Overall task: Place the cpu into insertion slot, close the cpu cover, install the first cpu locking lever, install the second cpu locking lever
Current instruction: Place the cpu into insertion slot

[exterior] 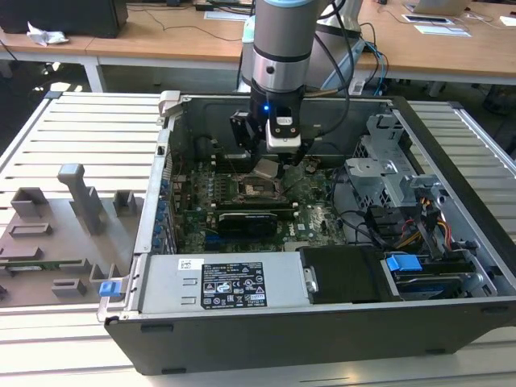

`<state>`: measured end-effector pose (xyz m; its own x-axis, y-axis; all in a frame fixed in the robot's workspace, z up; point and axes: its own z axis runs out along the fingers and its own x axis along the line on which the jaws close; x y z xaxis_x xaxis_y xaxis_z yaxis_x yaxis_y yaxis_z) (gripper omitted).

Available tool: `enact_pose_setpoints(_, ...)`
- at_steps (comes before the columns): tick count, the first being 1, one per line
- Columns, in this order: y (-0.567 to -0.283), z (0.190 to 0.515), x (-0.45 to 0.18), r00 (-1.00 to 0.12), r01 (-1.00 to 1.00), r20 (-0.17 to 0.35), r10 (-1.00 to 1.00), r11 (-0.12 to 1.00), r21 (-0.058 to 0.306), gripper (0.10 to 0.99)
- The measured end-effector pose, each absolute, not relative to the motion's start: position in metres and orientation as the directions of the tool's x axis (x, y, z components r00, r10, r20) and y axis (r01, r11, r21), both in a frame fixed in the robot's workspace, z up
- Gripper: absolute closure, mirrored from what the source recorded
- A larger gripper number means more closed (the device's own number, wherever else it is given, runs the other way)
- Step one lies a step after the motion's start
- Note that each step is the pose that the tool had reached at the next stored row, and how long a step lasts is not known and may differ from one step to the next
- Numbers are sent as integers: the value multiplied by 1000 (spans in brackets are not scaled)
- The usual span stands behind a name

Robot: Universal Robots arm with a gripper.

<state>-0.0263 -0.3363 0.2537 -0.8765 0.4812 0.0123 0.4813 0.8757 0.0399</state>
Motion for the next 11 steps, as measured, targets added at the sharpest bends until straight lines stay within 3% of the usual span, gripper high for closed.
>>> enact_pose_setpoints(11, -336, 254, -26, -838, 546, 7, 546, 837, 32, 545)
